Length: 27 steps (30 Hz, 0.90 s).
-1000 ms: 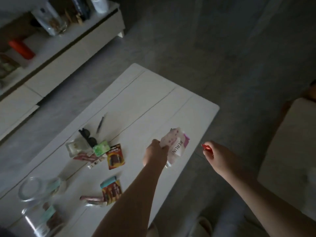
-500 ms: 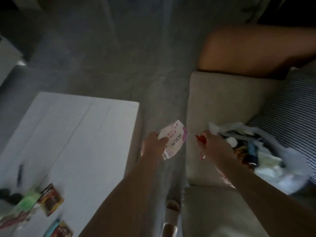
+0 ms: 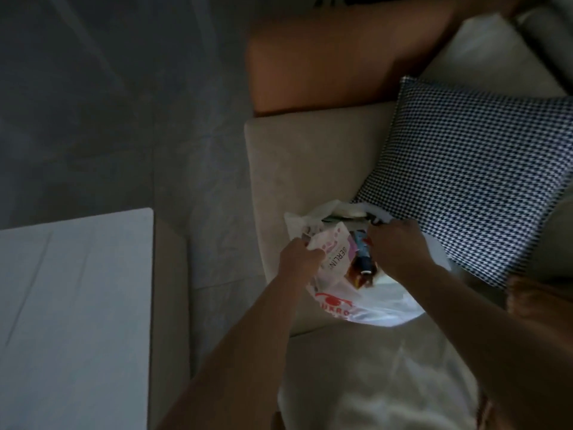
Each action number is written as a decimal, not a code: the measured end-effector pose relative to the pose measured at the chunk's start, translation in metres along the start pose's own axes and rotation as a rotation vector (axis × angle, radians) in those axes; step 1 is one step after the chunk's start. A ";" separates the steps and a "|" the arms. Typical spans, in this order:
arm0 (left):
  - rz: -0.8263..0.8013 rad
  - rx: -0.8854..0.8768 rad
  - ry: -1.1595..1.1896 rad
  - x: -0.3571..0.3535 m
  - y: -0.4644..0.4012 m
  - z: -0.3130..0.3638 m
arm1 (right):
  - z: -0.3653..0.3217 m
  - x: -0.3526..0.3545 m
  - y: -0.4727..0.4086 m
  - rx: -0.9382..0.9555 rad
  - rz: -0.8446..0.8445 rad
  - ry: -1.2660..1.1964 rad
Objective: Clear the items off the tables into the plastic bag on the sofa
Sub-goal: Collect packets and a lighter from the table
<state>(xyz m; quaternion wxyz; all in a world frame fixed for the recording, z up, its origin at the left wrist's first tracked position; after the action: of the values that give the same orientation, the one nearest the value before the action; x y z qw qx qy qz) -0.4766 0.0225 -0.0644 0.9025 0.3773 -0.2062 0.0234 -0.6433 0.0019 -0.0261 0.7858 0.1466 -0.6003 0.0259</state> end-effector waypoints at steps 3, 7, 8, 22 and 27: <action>-0.073 -0.028 -0.007 -0.036 -0.007 0.014 | 0.023 -0.009 0.000 0.008 -0.031 0.090; -0.093 -0.034 0.017 -0.075 -0.014 0.025 | 0.048 -0.025 -0.002 -0.006 -0.073 0.121; -0.098 -0.033 0.011 -0.084 -0.016 0.027 | 0.053 -0.029 -0.001 0.002 -0.082 0.135; -0.278 -0.133 -0.295 -0.116 -0.028 0.029 | 0.073 -0.048 -0.002 0.080 -0.131 0.092; -0.275 -0.172 -0.374 -0.099 -0.028 0.022 | 0.058 -0.042 -0.010 0.124 -0.129 0.029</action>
<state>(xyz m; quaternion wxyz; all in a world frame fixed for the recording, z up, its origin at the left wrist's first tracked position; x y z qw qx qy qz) -0.5694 -0.0012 -0.1085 0.8721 0.3213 -0.3179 -0.1874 -0.7074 -0.0175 -0.0548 0.7838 0.2329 -0.5755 0.0148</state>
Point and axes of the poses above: each hand's wrist, its own y-axis away from the middle knuckle, its own x-axis out of the back of the hand, z = x × y, the point moved 2 cm from there along -y, towards the middle knuckle, and after that the axes turned 5 degrees about z, right-handed, at the moved point
